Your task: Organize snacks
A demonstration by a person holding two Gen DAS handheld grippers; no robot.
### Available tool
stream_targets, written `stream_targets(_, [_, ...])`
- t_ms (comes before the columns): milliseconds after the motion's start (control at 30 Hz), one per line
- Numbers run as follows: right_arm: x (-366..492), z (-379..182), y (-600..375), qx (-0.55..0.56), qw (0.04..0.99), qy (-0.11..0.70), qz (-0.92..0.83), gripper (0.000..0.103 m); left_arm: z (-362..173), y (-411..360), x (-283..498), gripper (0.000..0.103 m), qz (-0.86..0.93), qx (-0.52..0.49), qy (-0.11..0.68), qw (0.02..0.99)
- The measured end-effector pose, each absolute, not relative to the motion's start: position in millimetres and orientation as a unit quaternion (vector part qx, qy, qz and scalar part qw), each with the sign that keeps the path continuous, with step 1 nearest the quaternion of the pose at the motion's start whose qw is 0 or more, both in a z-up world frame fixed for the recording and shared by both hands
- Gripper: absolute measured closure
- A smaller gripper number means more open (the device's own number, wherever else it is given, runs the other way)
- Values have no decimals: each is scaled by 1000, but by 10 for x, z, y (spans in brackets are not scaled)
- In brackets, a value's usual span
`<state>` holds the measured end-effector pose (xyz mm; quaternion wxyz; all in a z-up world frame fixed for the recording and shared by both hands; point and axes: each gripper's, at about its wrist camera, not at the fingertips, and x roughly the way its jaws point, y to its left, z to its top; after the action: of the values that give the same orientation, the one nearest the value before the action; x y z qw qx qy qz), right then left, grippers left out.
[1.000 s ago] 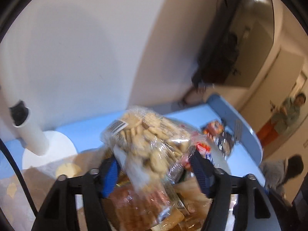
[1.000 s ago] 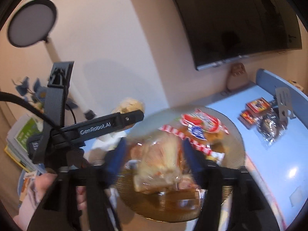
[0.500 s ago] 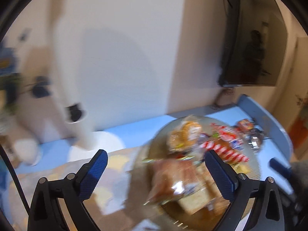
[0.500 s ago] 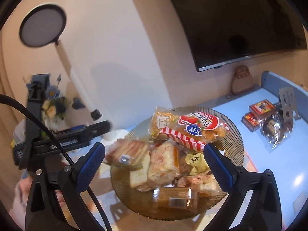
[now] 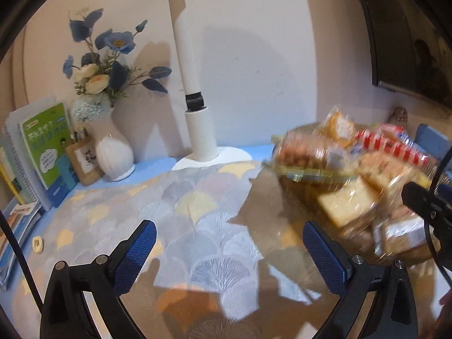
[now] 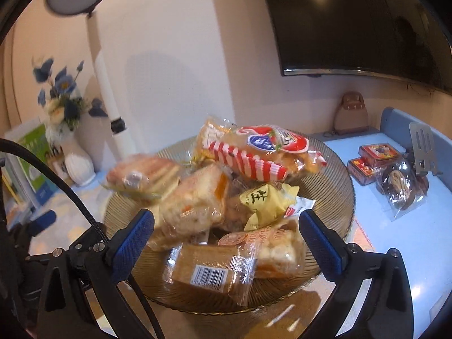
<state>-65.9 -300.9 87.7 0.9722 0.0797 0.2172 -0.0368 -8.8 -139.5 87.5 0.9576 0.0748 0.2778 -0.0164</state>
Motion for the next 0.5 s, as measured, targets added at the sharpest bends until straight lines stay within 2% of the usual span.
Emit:
stream_targets(200, [-521, 823, -2772, 14, 967, 253, -41, 0, 703, -1313, 158, 0, -5, 57, 356, 933])
stream_targets(500, [-524, 800, -2802, 19, 966, 255, -39, 0, 708, -1211, 148, 0, -1, 33, 356, 934])
